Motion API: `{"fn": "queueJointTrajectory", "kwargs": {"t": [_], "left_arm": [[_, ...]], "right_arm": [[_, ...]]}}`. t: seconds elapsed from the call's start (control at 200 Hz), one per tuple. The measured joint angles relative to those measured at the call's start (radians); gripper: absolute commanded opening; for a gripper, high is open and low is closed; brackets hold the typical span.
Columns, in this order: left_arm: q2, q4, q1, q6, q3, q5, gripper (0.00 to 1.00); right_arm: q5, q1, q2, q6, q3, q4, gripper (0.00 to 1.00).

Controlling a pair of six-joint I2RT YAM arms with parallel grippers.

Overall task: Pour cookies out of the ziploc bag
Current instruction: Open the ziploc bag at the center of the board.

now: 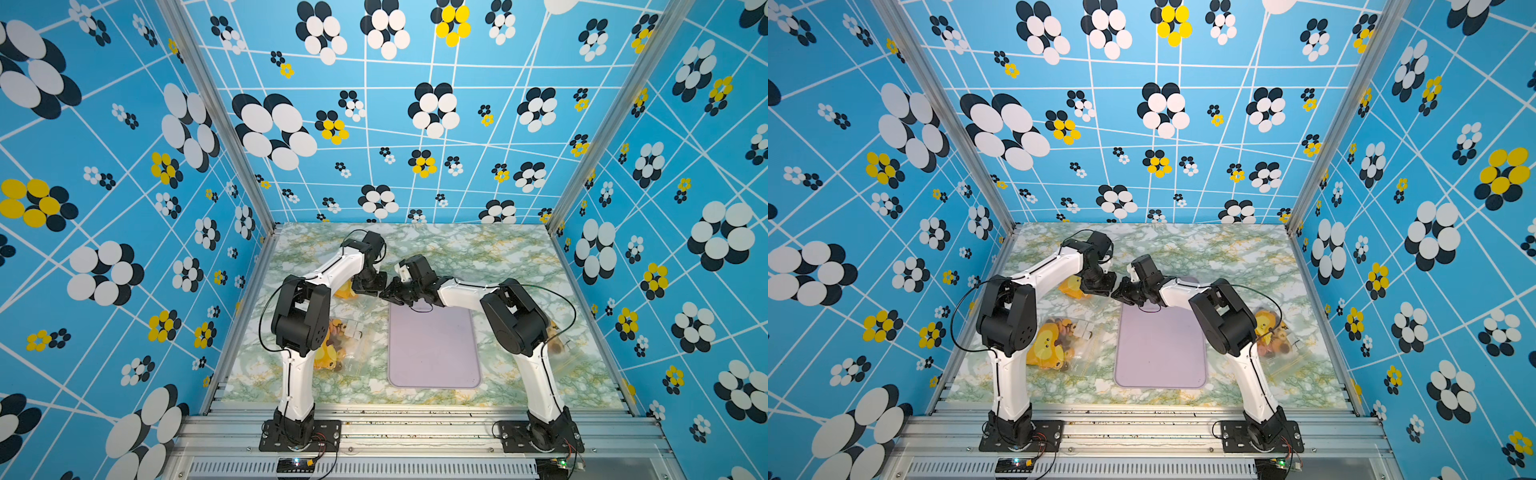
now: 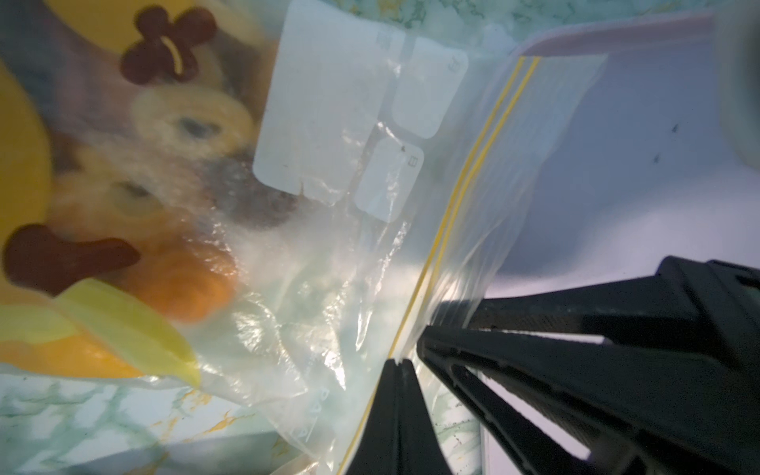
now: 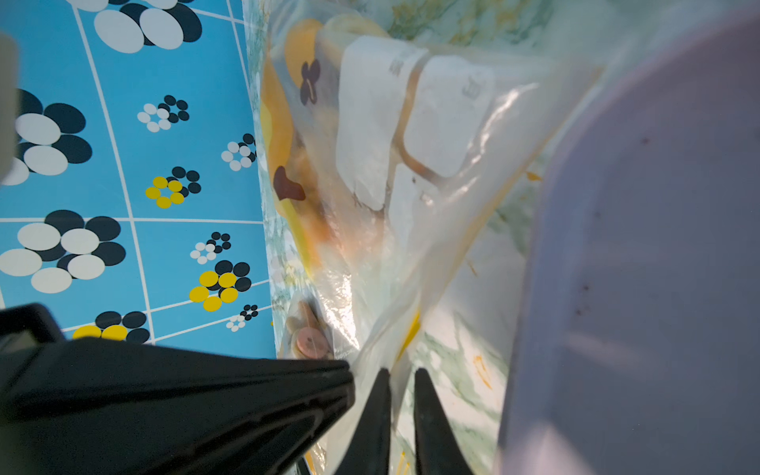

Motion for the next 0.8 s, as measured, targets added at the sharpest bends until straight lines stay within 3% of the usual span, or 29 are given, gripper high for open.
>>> {"fn": "queueJointTrajectory", "kwargs": {"t": [0.1,0.47,0.805], "left_arm": [[-0.003,0.000,0.000,0.000,0.000,0.000,0.00],[-0.020,0.001,0.004,-0.002,-0.005,-0.005,0.00],[-0.095,0.026,0.032,-0.031,-0.048,-0.011,0.00]], "right_arm": [[0.000,0.000,0.006,0.003,0.011,0.002,0.00],[0.006,0.004,0.010,-0.005,0.014,0.008,0.00],[0.148,0.026,-0.011,-0.123,0.013,-0.125,0.00]]}}
